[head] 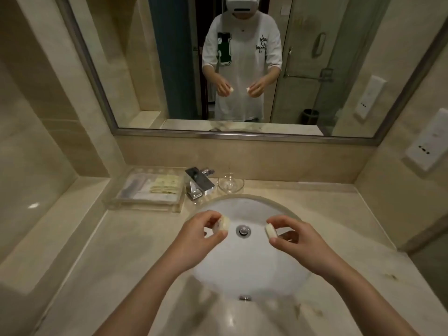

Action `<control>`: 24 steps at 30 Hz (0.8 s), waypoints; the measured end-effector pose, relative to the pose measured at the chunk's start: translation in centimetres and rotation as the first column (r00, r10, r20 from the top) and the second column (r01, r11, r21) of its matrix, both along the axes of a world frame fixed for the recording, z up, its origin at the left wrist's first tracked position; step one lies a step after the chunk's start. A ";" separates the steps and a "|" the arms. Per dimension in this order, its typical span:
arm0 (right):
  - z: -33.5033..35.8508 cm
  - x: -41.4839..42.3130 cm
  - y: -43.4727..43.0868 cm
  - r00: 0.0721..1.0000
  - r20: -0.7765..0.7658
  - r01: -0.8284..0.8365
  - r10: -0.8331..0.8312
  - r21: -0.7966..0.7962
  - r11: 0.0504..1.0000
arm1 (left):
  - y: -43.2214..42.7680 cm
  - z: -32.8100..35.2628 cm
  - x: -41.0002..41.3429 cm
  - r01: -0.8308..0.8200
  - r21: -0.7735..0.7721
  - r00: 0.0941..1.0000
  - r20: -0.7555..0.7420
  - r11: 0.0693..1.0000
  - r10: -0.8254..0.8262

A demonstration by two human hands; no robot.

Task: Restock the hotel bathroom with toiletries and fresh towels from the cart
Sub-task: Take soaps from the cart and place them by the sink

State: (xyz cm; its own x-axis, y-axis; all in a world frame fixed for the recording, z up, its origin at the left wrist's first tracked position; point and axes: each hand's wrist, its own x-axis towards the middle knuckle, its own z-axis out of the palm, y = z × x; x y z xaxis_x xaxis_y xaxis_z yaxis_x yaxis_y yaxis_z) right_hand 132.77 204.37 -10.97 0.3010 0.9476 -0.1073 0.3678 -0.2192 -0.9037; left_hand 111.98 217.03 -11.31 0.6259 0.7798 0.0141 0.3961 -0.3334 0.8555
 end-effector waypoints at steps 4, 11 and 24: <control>-0.5 2.2 5.8 0.999 -0.004 0.054 -0.054 -0.023 0.998 | 6.0 -1.3 3.7 -0.007 -0.037 1.000 0.006 0.999 0.007; -3.0 6.7 13.8 0.993 0.006 0.116 -0.115 -0.046 0.992 | 12.6 -6.2 12.4 -0.092 -0.069 0.995 -0.033 0.993 0.090; -10.4 12.8 24.9 0.995 0.078 -0.045 0.055 -0.121 0.992 | 19.5 -14.7 20.5 -0.431 0.091 0.869 -0.228 0.898 0.440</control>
